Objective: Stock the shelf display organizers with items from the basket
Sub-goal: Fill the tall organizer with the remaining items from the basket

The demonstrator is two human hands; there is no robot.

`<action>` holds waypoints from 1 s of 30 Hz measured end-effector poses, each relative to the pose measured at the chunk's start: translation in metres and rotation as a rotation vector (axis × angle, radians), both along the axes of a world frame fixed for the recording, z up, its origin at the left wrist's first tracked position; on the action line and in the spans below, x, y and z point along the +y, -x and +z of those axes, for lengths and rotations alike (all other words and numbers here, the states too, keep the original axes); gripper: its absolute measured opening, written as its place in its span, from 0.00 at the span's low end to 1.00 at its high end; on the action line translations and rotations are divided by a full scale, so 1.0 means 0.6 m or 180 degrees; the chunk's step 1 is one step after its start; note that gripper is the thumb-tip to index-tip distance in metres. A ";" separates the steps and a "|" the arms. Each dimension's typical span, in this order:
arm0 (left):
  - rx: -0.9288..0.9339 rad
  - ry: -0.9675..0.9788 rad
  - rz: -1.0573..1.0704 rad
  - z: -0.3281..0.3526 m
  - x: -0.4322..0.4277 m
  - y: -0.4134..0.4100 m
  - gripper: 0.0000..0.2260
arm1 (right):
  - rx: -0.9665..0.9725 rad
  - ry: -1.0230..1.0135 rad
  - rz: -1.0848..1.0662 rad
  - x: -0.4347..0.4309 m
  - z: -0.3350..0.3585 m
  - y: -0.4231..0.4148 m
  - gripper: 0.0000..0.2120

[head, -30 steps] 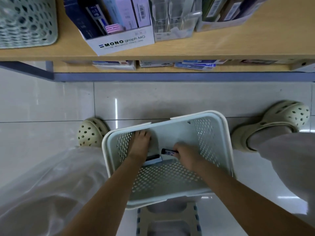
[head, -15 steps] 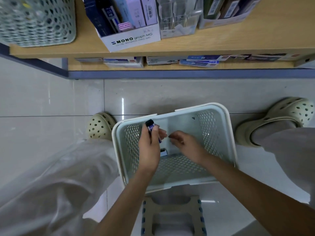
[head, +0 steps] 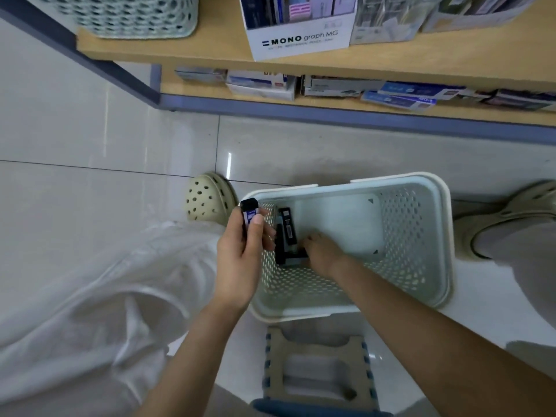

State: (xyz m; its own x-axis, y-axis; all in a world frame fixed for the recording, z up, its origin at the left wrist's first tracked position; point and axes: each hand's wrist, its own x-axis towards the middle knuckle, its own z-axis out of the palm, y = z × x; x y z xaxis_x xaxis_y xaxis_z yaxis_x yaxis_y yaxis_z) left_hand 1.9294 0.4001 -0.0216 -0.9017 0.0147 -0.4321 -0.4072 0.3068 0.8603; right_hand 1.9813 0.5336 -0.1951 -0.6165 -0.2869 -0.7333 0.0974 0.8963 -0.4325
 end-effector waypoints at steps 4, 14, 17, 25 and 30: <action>0.0070 -0.0007 0.0072 0.008 -0.009 0.001 0.08 | -0.0238 -0.0117 0.0094 -0.007 0.012 0.009 0.16; -0.0165 0.0133 0.0301 0.026 -0.017 -0.031 0.09 | -0.0229 0.0459 -0.0580 0.043 0.085 0.012 0.09; -0.0423 -0.0017 0.0502 0.024 -0.011 -0.043 0.05 | 0.0341 0.0946 -0.1007 0.055 0.145 0.010 0.07; -0.0882 -0.0965 0.0837 0.047 0.014 -0.068 0.06 | 0.0880 0.2054 -0.1789 -0.004 0.291 -0.014 0.08; -0.0632 -0.0887 0.0900 0.063 0.010 -0.081 0.08 | 0.0887 0.1662 -0.1230 -0.036 0.306 -0.025 0.08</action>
